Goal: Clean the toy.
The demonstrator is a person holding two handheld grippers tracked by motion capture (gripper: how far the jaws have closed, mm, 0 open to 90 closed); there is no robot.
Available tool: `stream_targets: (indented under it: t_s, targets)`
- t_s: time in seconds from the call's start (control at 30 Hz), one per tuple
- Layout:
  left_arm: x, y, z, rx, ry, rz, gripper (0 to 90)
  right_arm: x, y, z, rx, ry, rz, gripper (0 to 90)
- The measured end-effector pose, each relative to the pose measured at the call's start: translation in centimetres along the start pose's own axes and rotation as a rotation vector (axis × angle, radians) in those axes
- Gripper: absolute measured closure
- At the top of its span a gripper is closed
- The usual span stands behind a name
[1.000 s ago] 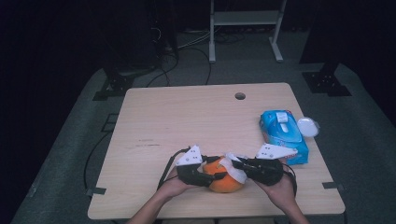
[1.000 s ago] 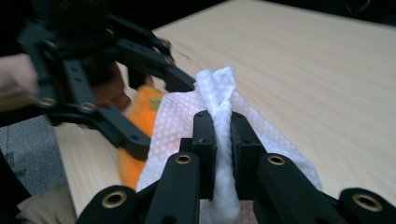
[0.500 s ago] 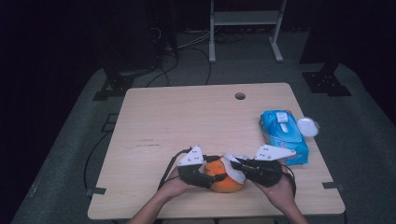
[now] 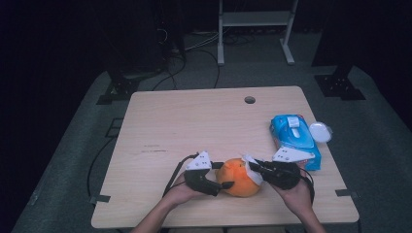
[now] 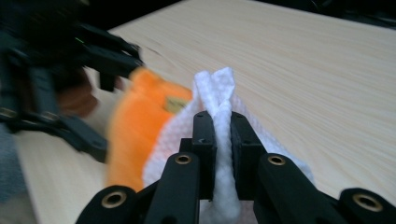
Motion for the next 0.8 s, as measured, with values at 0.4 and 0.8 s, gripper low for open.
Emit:
stream_targets:
  t_s: [0.4,0.8]
  targets:
    - [-0.4,-0.4,-0.5,0.071,-0.018,0.017,30.5,0.1,-0.1,0.2,-0.026,0.011,-0.003,81.8]
    - [0.0,-0.3,1.1,0.036,-0.019,-0.001,18.1,0.3,-0.3,0.0,-0.073,0.035,-0.002,81.5]
Point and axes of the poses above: each handheld gripper's, and its own axes: z roughly forward along the jaws, x roughly out of its underside, y roughly to its left, the point moved 2 cm from there along z, roughly forward along the jaws, and after that the axes turned 2 degrees about -z, right-handed, at the moved point
